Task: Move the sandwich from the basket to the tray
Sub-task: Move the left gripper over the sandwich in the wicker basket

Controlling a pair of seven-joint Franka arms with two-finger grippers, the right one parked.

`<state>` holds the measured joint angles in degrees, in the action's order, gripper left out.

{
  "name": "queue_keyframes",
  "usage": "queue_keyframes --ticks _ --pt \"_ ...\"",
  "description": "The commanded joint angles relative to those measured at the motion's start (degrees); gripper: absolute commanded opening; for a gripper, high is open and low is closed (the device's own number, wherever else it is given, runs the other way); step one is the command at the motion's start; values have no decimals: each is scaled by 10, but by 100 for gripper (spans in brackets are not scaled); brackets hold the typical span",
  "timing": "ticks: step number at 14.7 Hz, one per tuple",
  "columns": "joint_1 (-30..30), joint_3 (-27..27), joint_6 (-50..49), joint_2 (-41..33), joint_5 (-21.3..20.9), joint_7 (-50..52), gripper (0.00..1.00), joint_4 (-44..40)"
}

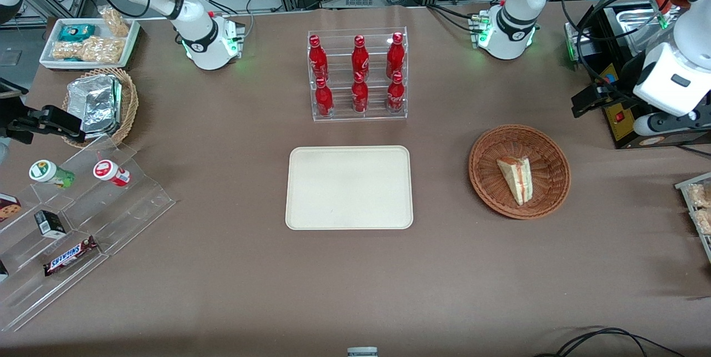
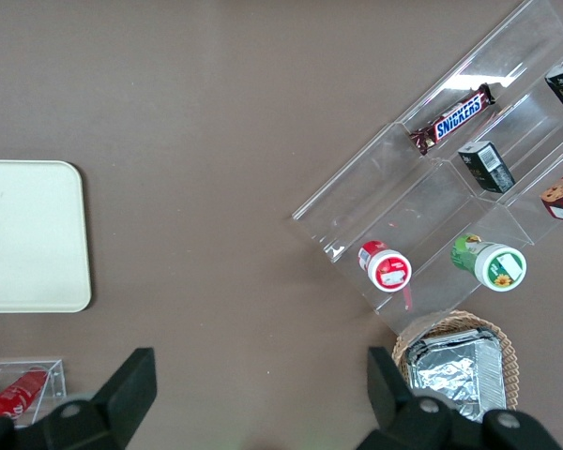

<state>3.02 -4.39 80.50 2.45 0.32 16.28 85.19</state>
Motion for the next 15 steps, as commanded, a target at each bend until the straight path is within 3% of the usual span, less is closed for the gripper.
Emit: queue_keyframes --ticks 1,5,9,15 --pt "8 8 13 -13 -1 -7 100 18" --pt "8 7 32 -11 -24 3 100 37" --pt "8 7 204 -22 -34 124 100 193" --pt "8 6 337 12 -26 207 100 336"
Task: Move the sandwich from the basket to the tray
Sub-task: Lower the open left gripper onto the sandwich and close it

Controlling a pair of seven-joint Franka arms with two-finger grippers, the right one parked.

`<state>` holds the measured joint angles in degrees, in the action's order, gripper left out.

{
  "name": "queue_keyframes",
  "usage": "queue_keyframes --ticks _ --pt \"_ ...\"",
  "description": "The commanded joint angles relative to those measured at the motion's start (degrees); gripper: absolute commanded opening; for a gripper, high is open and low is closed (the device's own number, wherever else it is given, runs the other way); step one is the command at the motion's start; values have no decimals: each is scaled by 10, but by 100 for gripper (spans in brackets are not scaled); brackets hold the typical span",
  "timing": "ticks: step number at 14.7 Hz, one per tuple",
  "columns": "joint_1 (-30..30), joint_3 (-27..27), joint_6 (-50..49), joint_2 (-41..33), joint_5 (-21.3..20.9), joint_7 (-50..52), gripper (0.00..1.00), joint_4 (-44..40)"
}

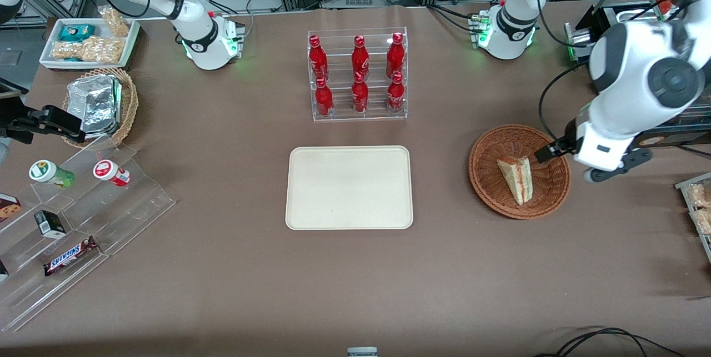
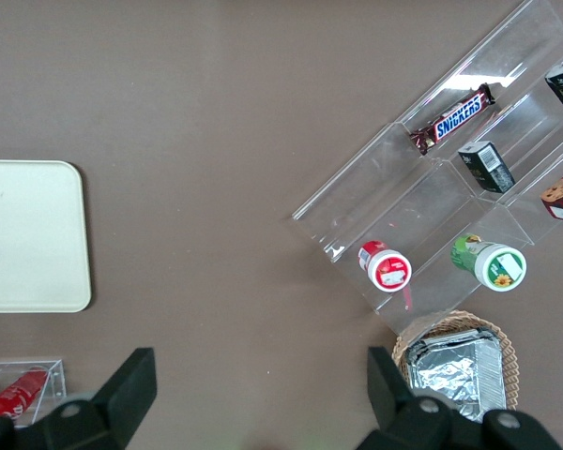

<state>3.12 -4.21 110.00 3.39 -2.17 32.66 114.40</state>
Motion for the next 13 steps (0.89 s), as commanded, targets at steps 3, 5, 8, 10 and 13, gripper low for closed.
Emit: queue_keyframes --ticks 3,5,8,10,13 --pt "8 4 107 30 -1 107 100 71" --pt "8 3 128 50 0 114 100 71" --pt "8 1 145 76 -1 114 100 74" --pt "8 0 152 86 -1 114 100 75" --pt "8 -12 162 100 -1 114 100 76"
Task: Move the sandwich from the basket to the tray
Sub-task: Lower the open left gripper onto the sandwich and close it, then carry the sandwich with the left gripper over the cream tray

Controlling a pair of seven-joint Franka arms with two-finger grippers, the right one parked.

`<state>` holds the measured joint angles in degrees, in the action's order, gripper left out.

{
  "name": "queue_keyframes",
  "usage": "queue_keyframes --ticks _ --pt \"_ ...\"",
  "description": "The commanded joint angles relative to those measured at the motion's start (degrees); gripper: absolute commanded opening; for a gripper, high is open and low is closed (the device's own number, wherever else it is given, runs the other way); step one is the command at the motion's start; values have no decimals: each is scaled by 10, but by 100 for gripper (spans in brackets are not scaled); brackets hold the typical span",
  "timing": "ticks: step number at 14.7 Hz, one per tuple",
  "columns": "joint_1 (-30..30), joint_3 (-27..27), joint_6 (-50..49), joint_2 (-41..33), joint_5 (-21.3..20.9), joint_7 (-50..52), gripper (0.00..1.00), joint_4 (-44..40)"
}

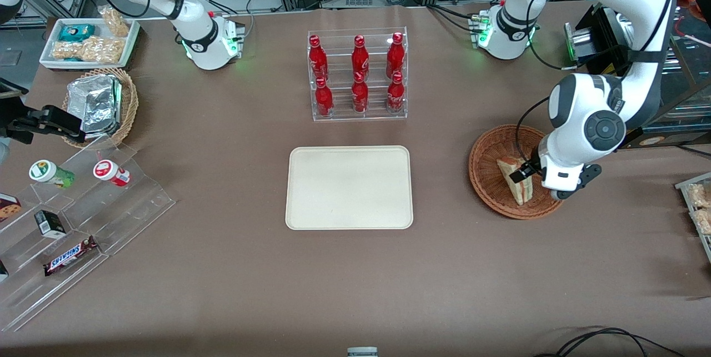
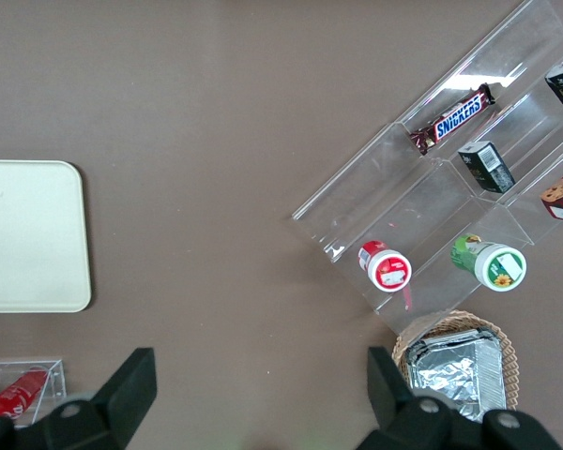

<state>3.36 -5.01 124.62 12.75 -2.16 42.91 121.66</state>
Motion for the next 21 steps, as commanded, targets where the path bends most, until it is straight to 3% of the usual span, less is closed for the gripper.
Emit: queue_keyframes --ticks 1,5,6,7,8,9,10,16,18,21 --pt "5 -5 19 11 -2 10 100 6" --pt "2 -5 23 25 -3 9 100 26" --pt "2 -4 23 29 -3 9 82 24" --pt "2 -5 23 33 -3 9 50 21" --pt "2 -5 23 38 -2 10 27 20" --pt "2 -5 22 39 -2 10 13 17" --pt "2 -5 15 40 -1 10 8 4" --pt "5 -6 -45 -4 -6 -1 6 -39" --pt "5 -62 -115 -10 -9 4 6 -97" --pt "6 -163 -119 22 -12 4 7 -155"
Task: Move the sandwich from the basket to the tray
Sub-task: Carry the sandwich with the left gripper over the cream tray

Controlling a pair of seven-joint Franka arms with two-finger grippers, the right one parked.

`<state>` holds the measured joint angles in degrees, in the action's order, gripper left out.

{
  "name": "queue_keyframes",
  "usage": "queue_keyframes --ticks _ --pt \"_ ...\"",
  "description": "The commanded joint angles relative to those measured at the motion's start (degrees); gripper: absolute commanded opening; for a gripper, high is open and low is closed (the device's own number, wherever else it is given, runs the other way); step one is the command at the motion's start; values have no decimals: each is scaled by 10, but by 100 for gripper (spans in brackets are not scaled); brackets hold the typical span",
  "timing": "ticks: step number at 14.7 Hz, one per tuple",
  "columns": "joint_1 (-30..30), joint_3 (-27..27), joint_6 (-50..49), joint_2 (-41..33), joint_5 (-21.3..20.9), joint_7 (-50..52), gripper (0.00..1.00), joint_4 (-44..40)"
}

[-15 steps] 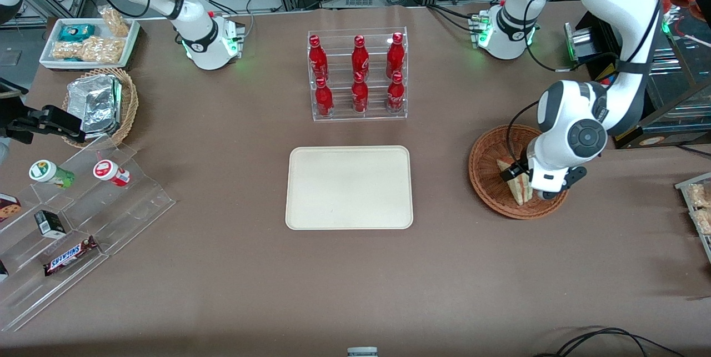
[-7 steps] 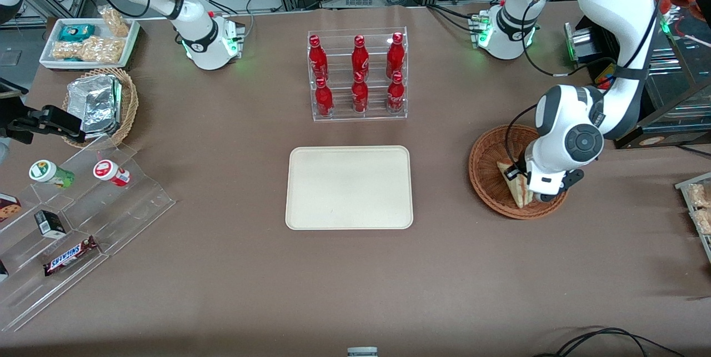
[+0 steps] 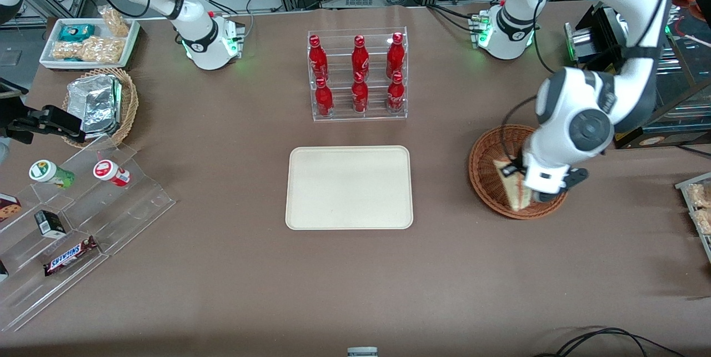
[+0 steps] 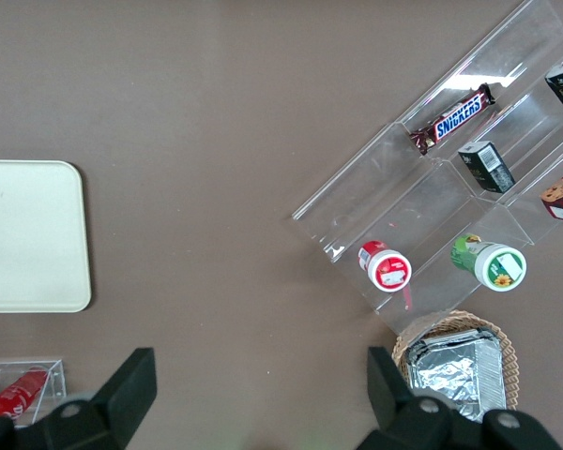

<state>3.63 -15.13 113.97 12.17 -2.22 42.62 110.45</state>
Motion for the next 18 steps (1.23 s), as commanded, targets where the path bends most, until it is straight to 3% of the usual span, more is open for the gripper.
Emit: queue_keyframes --ticks 1,2,4,8,12,13,14,15,18 --pt "4 -103 -14 55 -23 12 8 -68" --pt "27 -132 -14 80 -65 34 8 -89" --pt "81 -133 -11 145 -131 82 8 -133" --pt "188 -130 -11 307 -147 143 9 -306" --pt "225 -122 38 347 -196 220 17 -332" --pt "228 -122 61 357 -197 232 36 -334" --pt "232 -120 69 367 -200 254 91 -347" --pt "246 -110 66 369 -217 277 100 -362" --pt "248 -89 57 355 -241 296 100 -367"
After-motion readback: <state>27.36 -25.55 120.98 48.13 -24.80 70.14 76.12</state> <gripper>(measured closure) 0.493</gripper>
